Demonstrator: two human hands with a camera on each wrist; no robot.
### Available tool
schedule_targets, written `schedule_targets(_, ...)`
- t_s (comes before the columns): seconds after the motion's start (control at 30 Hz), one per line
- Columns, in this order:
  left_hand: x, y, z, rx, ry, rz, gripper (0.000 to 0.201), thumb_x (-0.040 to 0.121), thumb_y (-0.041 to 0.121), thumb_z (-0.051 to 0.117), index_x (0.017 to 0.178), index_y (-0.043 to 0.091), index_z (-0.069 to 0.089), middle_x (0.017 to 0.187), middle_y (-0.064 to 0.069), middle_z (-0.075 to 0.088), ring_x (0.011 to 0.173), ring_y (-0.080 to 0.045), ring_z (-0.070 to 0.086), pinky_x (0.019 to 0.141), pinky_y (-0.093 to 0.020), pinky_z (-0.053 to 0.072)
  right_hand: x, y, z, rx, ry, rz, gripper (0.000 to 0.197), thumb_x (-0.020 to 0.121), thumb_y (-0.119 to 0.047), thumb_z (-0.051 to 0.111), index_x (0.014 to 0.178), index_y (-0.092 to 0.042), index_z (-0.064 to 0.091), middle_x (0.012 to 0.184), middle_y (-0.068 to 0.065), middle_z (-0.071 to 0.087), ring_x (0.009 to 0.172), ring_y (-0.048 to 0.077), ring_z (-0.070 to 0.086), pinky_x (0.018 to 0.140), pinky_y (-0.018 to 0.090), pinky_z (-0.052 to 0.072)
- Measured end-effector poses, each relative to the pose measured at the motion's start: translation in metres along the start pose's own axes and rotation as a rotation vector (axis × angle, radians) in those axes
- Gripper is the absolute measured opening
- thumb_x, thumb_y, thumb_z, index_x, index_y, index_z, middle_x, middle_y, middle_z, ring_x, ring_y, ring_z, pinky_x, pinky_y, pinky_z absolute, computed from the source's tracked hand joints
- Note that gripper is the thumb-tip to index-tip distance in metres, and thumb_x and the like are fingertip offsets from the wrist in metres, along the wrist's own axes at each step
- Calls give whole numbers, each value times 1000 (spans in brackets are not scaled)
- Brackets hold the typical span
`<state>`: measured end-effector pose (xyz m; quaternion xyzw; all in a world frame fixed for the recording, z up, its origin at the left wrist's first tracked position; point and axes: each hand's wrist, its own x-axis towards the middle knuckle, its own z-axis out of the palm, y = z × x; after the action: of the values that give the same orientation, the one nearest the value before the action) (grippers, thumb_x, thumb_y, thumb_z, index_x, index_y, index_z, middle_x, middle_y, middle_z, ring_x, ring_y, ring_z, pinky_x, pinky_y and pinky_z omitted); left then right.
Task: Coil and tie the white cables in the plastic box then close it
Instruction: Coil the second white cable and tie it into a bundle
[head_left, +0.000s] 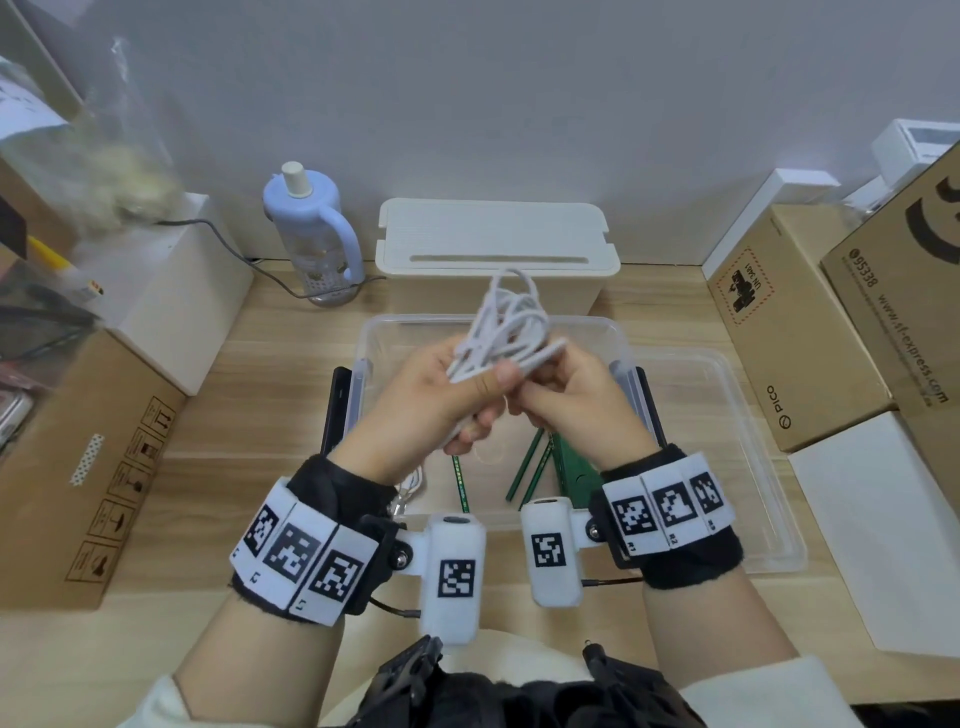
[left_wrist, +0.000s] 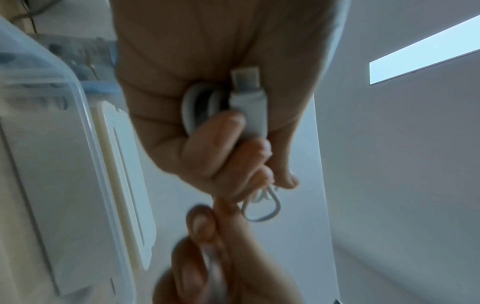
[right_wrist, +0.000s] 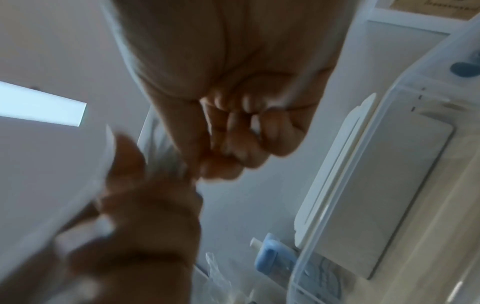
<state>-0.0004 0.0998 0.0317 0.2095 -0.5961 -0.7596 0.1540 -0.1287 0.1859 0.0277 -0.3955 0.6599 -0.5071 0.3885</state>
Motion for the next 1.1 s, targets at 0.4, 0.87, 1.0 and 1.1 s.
schedule_targets(0.4,3,8,-2,164,284,50,9,85,17,62,77,16,59,46,3,45,38,-10,35,37,-19,26,1,-12,-3,-65,69,-438,15,71,-13,73,79,-24,68,66,-2,47,57,0,39,60,13,36)
schedule_targets(0.87,9,-6,5,667,368,105,16,85,14,54,101,18,57,78,1,65,71,-15,60,59,-23,44,5,-20,22,-587,276,-403,15,79,-36,59,80,-22,64,50,-17,37,56,11,43,54,29,39)
schedule_targets(1.0,11,-8,7,790,397,127,15,84,9,52,93,21,55,72,6,59,76,-18,58,56,-19,37,6,-18,24,-418,309,-289,13,71,-29,72,63,-31,62,39,-10,37,46,6,38,55,26,36)
schedule_targets(1.1,10,-8,8,820,421,141,18,85,11,52,101,17,60,87,-7,67,89,-25,61,69,-32,44,6,-19,24,-255,274,-202,22,69,-20,77,58,-32,62,38,-8,32,41,7,30,52,22,31)
